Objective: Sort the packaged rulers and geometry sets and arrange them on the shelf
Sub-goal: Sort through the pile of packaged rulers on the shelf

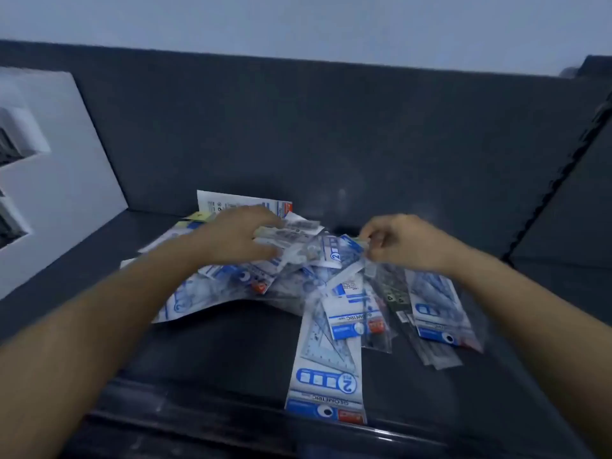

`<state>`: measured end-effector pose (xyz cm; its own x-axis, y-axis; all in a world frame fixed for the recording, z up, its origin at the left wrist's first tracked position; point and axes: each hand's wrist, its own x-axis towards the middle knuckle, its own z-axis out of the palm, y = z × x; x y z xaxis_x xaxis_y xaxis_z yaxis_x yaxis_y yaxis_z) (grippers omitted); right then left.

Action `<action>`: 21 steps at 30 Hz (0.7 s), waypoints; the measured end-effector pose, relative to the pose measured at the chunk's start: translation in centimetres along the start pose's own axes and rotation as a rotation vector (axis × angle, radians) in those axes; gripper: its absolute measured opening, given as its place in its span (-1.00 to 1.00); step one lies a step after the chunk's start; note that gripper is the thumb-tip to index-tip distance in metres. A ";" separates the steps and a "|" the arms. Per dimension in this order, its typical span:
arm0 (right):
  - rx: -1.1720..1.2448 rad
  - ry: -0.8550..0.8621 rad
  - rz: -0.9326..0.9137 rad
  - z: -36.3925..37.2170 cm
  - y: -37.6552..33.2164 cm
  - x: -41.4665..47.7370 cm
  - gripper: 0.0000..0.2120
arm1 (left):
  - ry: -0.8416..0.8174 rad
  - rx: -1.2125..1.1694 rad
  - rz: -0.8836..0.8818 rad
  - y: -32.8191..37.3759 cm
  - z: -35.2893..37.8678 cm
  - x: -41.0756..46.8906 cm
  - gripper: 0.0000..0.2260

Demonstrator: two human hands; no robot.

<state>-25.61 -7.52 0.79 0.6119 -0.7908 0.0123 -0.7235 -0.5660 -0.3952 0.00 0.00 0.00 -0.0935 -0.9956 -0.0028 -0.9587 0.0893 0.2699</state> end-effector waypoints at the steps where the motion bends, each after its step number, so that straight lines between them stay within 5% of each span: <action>1: 0.081 0.017 -0.004 1.0 0.4 0.0 -0.84 | -0.011 -0.060 -0.006 -0.2 0.7 -0.5 -0.20; 4: 0.208 0.085 -0.009 3.4 0.3 -0.9 -0.91 | -0.034 -0.045 -0.023 -0.8 3.2 -2.0 -0.16; 6: 0.189 0.072 0.046 4.4 0.2 -0.8 -0.91 | 0.058 -0.072 -0.026 -1.2 4.4 -1.8 -0.34; 10: -0.131 -0.135 0.290 4.3 -0.3 -1.6 -0.52 | 0.231 -0.196 -0.015 -0.7 4.6 -1.4 -0.81; 14: -0.245 -0.281 0.472 4.3 0.0 -2.3 0.01 | 0.297 -0.307 -0.118 0.4 3.7 -1.5 -0.78; 18: -0.162 -0.300 0.463 4.1 0.2 -2.3 -0.38 | 0.328 -1.234 -0.203 3.3 2.4 -2.0 -0.88; 20: 0.028 -0.209 0.452 4.3 0.8 -2.5 -0.69 | 0.283 -1.527 -0.221 4.6 2.3 -1.9 -0.84; 21: 0.123 -0.160 0.453 4.3 1.1 -2.6 -0.69 | 0.243 -1.599 -0.218 5.1 2.5 -1.9 -0.84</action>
<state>-26.65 -5.05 -3.65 0.2933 -0.8999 -0.3228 -0.8910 -0.1349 -0.4336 -5.37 2.46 -0.98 0.1888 -0.9794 -0.0709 0.3063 -0.0099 0.9519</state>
